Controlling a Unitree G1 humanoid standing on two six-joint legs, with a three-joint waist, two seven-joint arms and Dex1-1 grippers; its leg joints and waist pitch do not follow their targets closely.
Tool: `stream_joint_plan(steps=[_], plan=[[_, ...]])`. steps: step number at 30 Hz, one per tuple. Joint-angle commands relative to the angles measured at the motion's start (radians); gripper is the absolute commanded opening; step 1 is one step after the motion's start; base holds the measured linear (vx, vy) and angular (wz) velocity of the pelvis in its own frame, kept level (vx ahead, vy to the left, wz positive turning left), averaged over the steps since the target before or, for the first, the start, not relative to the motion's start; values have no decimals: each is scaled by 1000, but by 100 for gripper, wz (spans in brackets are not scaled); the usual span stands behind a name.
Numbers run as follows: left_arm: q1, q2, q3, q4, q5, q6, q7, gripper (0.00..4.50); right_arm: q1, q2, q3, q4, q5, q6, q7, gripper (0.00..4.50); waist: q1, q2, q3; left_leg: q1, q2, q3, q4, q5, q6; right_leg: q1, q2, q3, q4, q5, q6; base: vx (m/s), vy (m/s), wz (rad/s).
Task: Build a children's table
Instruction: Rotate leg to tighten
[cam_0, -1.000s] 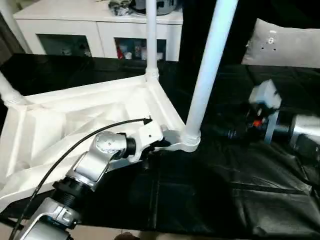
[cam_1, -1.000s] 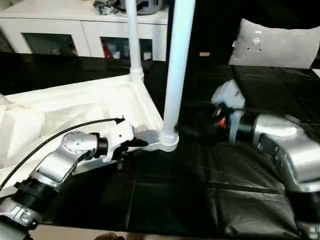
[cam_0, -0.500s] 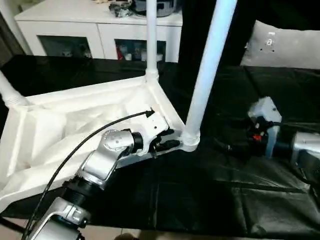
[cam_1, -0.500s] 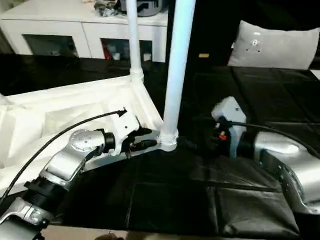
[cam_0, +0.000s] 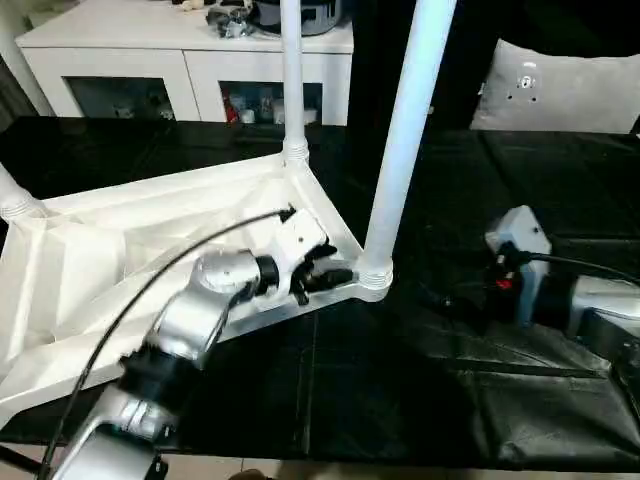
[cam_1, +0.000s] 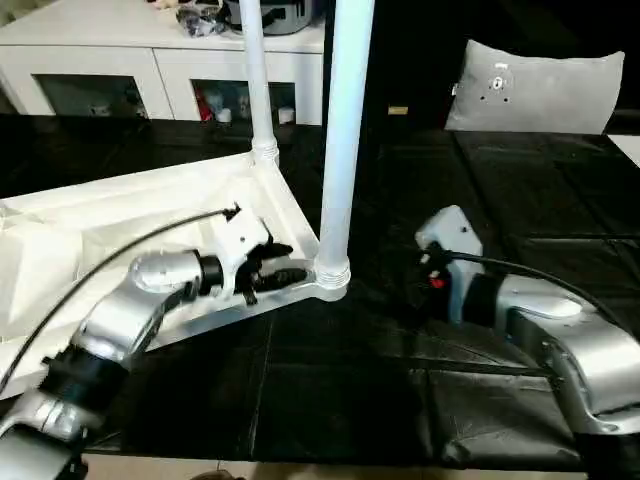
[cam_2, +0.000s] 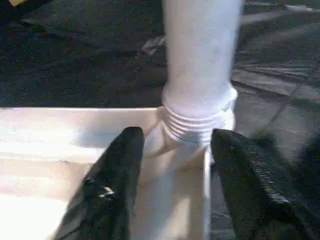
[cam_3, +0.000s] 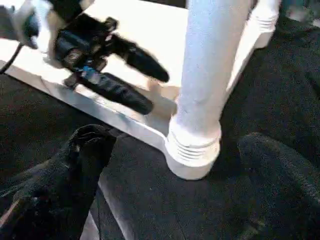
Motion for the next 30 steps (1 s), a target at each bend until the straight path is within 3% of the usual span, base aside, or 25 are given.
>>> stream_joint_plan(steps=[1,3,7,9,12,13,14,15,17,18,19,20,21,22,26,27,30], plan=[[-19,20,17,20,-9,24,-30,275,-8,16,24,0,-13,-3,-10,450,3,-22,-62,17,44,-18,-61,-126,45,48,-84,50,-77,-138,-177,0,0,0],[-12,38,4,26,-2,38,-50,310,-12,38,43,29,-38,-19,-27,450,7,-15,-63,14,45,-21,-61,-111,45,48,-87,48,-71,-123,-185,0,0,0],[-15,59,2,72,19,22,-44,313,-58,92,82,114,-87,-57,-69,450,9,-10,-63,20,44,-19,-61,-138,26,42,-88,49,-75,-141,-193,0,0,0],[-35,58,40,87,-27,87,-57,322,-103,112,143,181,-133,-65,-70,450,12,-3,-64,20,44,-21,-63,-144,12,43,-87,46,-68,-124,-207,0,0,0],[-31,65,36,75,-32,111,-73,322,-106,112,172,204,-152,-71,-57,450,24,-7,-64,21,48,-20,-63,-141,13,45,-89,50,-66,-89,-211,0,0,0],[-24,65,31,60,-34,117,-80,322,-107,121,180,221,-162,-74,-65,450,27,-19,-64,20,49,-18,-64,-132,16,46,-90,50,-65,-81,-211,0,0,0],[-19,62,27,52,-33,116,-81,322,-109,131,185,238,-175,-89,-72,450,34,-14,-66,20,49,-19,-63,-116,20,44,-92,51,-60,-68,-214,0,0,0],[-19,61,26,51,-33,116,-81,322,-110,134,186,242,-178,-92,-73,450,37,-12,-64,20,49,-18,-63,-120,20,43,-93,50,-63,-76,-213,0,0,0],[-11,52,22,45,-35,113,-82,322,-108,147,183,257,-183,-101,-80,450,39,-25,-62,19,49,-18,-66,-132,18,46,-94,51,-66,-104,-203,0,0,0],[-8,47,14,42,-32,112,-82,322,-101,148,177,254,-178,-101,-79,450,41,-15,-63,20,50,-20,-66,-132,16,45,-96,51,-63,-110,-201,0,0,0],[-7,43,8,39,-30,111,-83,322,-96,148,172,251,-173,-99,-77,450,41,-16,-61,21,50,-18,-66,-142,14,43,-95,52,-68,-128,-194,0,0,0],[-6,35,4,40,-36,110,-92,322,-87,147,165,246,-168,-100,-76,450,44,6,-62,22,50,-22,-65,-148,8,42,-96,52,-66,-130,-193,0,0,0],[-6,33,3,39,-39,111,-95,322,-83,146,164,244,-166,-101,-75,450,43,-8,-62,21,49,-20,-67,-155,5,45,-92,53,-70,-121,-187,0,0,0],[-8,24,1,41,-49,116,-102,322,-69,139,157,234,-167,-105,-81,450,45,-3,-63,21,49,-21,-66,-152,4,45,-93,53,-68,-114,-187,0,0,0],[-25,9,-2,53,-55,121,-113,322,-47,138,124,218,-161,-97,-89,450,47,-9,-64,20,49,-20,-65,-150,8,46,-93,53,-68,-101,-187,0,0,0],[-28,4,-2,52,-59,127,-114,322,-38,136,118,212,-158,-101,-83,450,50,1,-65,20,49,-22,-65,-150,7,45,-93,52,-67,-103,-188,0,0,0],[-30,-4,-15,67,-34,123,-92,322,-20,130,108,203,-157,-115,-75,450,50,-6,-64,21,49,-21,-66,-158,8,46,-92,52,-69,-103,-188,0,0,0]])
